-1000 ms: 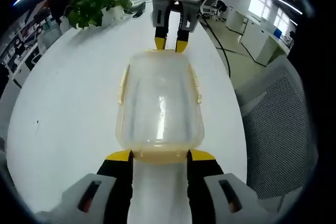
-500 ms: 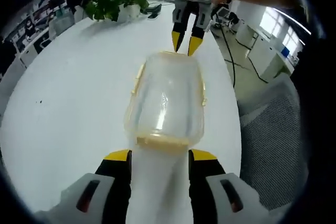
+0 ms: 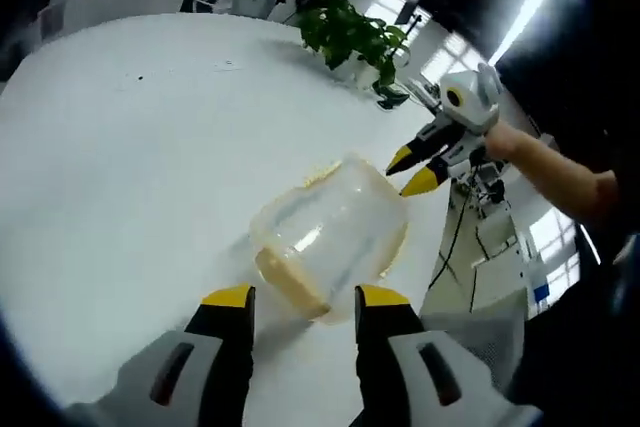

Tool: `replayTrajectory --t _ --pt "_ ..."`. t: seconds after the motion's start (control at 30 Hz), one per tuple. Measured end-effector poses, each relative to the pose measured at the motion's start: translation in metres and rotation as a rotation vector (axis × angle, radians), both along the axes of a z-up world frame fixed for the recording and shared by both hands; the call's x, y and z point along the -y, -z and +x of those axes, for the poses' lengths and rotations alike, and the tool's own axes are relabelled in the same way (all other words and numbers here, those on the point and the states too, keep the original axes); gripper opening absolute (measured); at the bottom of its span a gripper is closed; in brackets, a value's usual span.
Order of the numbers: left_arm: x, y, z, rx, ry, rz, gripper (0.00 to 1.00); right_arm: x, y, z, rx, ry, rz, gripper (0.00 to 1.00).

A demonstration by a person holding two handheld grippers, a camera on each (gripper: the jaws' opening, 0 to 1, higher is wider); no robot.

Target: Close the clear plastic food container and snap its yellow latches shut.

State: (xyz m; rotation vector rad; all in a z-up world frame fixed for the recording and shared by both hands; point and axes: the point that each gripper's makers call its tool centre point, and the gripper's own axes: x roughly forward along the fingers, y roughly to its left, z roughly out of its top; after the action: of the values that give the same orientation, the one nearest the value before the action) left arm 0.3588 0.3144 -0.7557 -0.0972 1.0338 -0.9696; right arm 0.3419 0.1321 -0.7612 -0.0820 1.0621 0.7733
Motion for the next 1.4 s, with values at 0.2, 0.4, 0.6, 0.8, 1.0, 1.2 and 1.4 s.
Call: replayTrajectory --t 0.2,0.4,0.6,0.8,1.0,1.2,1.4 --pt "0.001 0.006 -0.004 0.015 0.003 0.049 0.38 -0.003 0.005 -0.003 -0.021 0.054 0.044 0.23" --pt "0.003 0.007 -0.001 0.039 -0.012 0.071 0.38 -0.005 0.006 -0.001 -0.021 0.106 0.074 0.23" --pt "0.005 0.009 0.001 0.022 -0.045 0.068 0.37 -0.004 0.006 0.001 -0.028 0.120 0.078 0.24" --pt "0.006 0.010 0.001 0.008 -0.061 0.070 0.36 -0.009 0.000 0.010 -0.017 0.140 0.101 0.25" --pt "0.007 0.014 0.000 0.010 -0.050 0.087 0.34 -0.017 0.007 0.011 -0.028 0.114 0.097 0.26" --pt "0.008 0.016 0.002 -0.012 -0.082 0.077 0.31 -0.021 0.009 0.008 -0.051 0.153 0.152 0.26" --pt "0.009 0.016 0.001 -0.021 -0.092 0.076 0.29 -0.022 0.010 0.005 -0.071 0.206 0.192 0.25"
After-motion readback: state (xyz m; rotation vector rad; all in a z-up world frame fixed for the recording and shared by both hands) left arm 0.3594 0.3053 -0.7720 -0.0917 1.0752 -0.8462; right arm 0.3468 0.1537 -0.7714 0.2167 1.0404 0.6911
